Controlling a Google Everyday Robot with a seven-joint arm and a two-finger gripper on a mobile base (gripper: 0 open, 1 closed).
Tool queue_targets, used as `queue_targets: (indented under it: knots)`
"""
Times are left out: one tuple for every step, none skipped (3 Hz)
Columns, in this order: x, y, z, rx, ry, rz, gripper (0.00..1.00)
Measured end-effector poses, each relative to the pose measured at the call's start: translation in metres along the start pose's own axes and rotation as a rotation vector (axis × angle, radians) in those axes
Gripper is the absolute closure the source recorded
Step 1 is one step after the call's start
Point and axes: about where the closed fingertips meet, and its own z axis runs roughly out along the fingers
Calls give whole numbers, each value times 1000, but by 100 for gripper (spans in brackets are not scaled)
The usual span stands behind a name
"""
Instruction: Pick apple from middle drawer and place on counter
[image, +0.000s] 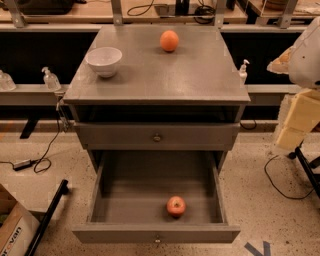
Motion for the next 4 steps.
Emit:
queue_targets:
  knots:
    - [0,0,0,0,0,0,0]
    - [3,0,9,8,-55,19,0]
    - [3,0,9,8,-55,20,0]
    - [3,6,15,15,-79,51,0]
